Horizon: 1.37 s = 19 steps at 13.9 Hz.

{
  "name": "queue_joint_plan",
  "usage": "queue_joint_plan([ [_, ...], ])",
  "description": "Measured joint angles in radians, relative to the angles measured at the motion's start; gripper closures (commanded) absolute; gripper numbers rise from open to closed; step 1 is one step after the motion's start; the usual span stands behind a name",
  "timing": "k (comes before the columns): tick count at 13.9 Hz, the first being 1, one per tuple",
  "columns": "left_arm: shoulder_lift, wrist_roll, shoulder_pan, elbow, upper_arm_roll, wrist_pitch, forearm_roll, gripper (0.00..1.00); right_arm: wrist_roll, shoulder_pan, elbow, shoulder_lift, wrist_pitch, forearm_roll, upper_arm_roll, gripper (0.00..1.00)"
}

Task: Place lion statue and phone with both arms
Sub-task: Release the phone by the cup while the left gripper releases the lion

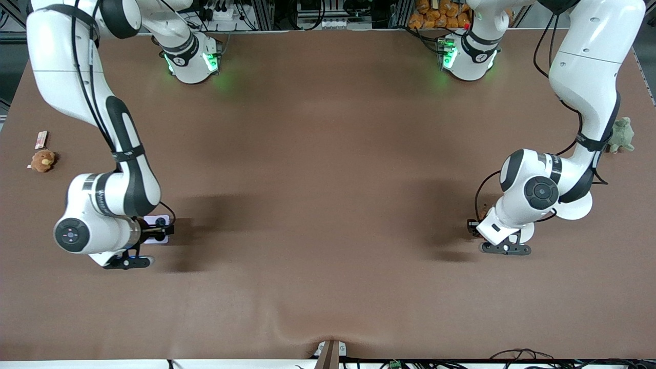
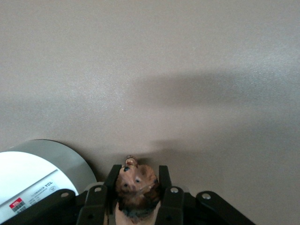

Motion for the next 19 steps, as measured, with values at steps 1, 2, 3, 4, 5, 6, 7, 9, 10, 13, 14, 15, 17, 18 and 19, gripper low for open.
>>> queue_joint_plan([
  [1,0.000,0.003,0.001,0.000,0.000,0.001,0.000,1.00,0.000,0.000,0.000,0.007,0.010,-0.002,0.002,0.53],
  [2,0.001,0.003,0.001,0.000,0.000,0.002,0.000,1.00,0.000,0.000,0.000,0.011,0.016,-0.006,0.001,0.53],
  [3,0.001,0.003,0.001,0.000,0.000,0.003,0.000,0.89,0.000,-0.003,0.000,0.013,0.017,-0.016,0.000,0.53],
  [4,0.001,0.003,0.001,0.000,0.000,0.003,0.000,0.39,0.000,-0.008,0.000,0.014,0.017,-0.022,-0.001,0.53],
  [5,0.001,0.003,0.001,0.000,0.000,0.003,0.000,0.00,-0.001,-0.013,0.000,0.016,0.017,-0.025,-0.002,0.53],
  [6,0.002,0.003,0.002,0.000,0.000,0.004,0.000,0.00,-0.005,-0.018,-0.001,0.018,0.017,-0.028,-0.002,0.45],
  [7,0.003,0.004,0.003,0.000,0.000,0.006,0.000,0.00,-0.007,-0.022,-0.001,0.019,0.017,-0.030,-0.002,0.21],
  [9,0.003,0.004,0.012,0.000,0.000,0.009,0.000,0.00,-0.011,-0.027,-0.001,0.022,0.017,-0.032,-0.002,0.00],
  [10,0.003,0.005,0.015,0.001,0.000,0.011,0.000,0.00,-0.011,-0.027,-0.001,0.022,0.016,-0.032,-0.002,0.00],
  [13,-0.012,0.005,0.015,0.013,-0.014,0.008,0.000,0.00,-0.011,-0.027,0.001,0.022,0.005,-0.033,-0.002,0.00],
  [14,-0.025,0.005,0.015,0.016,-0.027,-0.004,0.000,0.00,-0.011,-0.027,0.007,0.021,-0.011,-0.033,-0.002,0.00],
  [15,-0.042,0.005,0.015,0.020,-0.043,-0.022,0.000,0.00,-0.012,-0.027,0.019,0.017,-0.032,-0.033,-0.001,0.00],
  [17,-0.089,0.000,0.015,0.028,-0.073,-0.052,0.000,0.00,-0.012,-0.027,0.058,-0.010,-0.076,-0.033,0.001,0.00],
  [18,-0.114,0.000,0.015,0.031,-0.081,-0.065,0.000,0.00,-0.012,-0.027,0.076,-0.038,-0.093,-0.033,0.001,0.00],
  [19,-0.139,0.000,0.015,0.037,-0.087,-0.089,0.000,0.00,-0.013,-0.027,0.089,-0.079,-0.111,-0.033,0.001,0.00],
])
